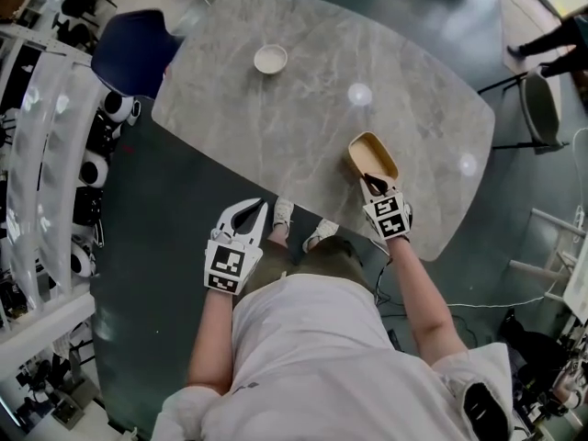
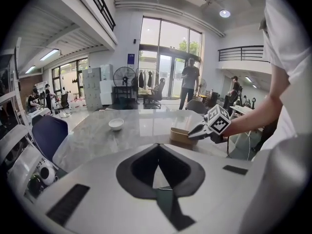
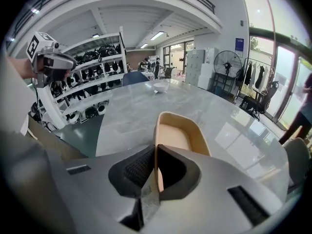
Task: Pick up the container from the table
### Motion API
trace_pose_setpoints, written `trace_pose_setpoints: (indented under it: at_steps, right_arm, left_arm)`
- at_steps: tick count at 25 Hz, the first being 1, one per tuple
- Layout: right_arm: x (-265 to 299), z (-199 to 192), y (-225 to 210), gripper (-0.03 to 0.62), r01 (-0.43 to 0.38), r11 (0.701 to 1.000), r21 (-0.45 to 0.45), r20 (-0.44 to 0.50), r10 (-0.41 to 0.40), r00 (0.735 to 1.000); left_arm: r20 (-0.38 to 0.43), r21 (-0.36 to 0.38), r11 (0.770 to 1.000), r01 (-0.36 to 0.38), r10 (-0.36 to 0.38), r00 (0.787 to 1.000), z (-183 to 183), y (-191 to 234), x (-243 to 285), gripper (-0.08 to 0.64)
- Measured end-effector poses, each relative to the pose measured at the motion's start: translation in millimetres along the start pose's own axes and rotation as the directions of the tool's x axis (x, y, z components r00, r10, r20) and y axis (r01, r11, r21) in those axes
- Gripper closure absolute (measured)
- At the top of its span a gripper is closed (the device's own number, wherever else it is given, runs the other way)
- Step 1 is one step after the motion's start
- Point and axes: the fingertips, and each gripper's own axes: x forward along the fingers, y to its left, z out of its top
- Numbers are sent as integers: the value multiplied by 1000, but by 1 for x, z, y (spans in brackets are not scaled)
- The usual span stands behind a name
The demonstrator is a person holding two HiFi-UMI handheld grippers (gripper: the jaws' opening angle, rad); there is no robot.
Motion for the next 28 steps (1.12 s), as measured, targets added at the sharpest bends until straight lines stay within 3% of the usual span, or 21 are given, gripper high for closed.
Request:
trace_pose_setpoints:
  at_steps: [14, 21, 28]
  right_arm:
    - [-78, 57, -21, 561, 91, 985, 147, 170, -116, 979]
    - [-138, 103, -24, 561, 143, 976, 163, 294, -186, 938]
    - [-198, 140, -27, 561, 212, 961, 179, 404, -268, 875]
  left_arm:
    - [133, 98, 990, 106, -119, 984, 75, 6, 28, 558]
    - [198, 168, 968, 186, -218, 956, 122, -9, 47, 558]
    - [242, 243, 932, 268, -326, 914, 167, -32, 63, 557]
